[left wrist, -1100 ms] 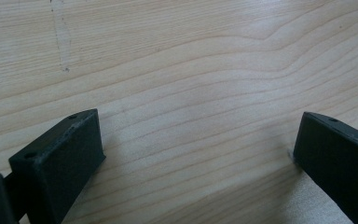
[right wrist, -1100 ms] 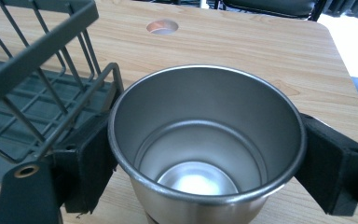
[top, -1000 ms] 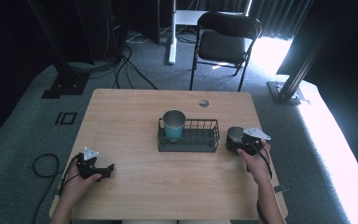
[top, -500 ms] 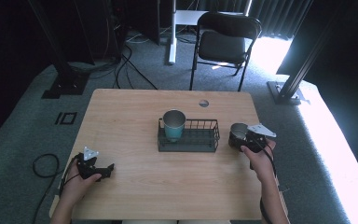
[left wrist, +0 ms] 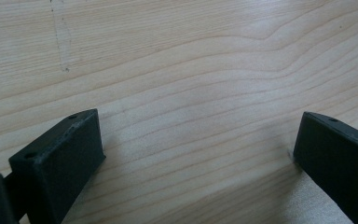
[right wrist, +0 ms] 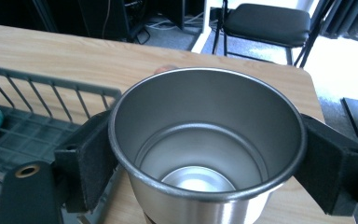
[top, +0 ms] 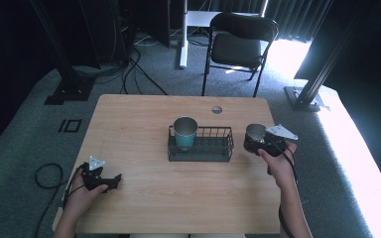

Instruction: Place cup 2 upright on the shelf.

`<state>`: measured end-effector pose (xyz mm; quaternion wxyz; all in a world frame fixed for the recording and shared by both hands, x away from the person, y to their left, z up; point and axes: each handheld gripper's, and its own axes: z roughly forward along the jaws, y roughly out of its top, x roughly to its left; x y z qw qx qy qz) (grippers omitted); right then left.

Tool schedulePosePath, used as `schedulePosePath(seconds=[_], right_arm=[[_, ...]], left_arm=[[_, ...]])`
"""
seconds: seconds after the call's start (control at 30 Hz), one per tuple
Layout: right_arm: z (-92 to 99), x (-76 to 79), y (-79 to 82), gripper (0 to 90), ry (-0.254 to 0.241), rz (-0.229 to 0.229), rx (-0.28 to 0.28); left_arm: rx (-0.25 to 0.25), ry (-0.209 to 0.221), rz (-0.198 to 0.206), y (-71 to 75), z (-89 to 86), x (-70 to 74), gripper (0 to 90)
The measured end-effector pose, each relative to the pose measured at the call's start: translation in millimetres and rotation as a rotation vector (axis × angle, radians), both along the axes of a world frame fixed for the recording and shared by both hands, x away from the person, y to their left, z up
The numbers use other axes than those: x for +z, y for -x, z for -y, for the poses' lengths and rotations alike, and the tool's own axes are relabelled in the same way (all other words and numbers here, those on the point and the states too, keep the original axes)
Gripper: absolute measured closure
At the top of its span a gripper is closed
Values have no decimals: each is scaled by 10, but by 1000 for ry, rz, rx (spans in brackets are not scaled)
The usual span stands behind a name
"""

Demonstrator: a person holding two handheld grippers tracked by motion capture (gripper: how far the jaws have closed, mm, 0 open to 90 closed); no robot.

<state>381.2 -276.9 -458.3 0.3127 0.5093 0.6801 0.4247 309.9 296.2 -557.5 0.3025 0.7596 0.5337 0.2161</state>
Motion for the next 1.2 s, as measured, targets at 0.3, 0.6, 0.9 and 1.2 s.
schedulePosePath(seconds=[0.3, 0.6, 0.9, 1.2], right_arm=[[-136, 247, -12, 145, 4, 39, 40], [-298, 402, -47, 145, -4, 62, 80], [-518, 459, -100, 146, -15, 75, 127], [-699, 444, -119, 146, -29, 73, 165]], left_arm=[[0, 0, 0, 0, 0, 0, 20], [0, 0, 0, 0, 0, 0, 20], [-1, -1, 0, 0, 0, 0, 20], [0, -1, 0, 0, 0, 0, 20]])
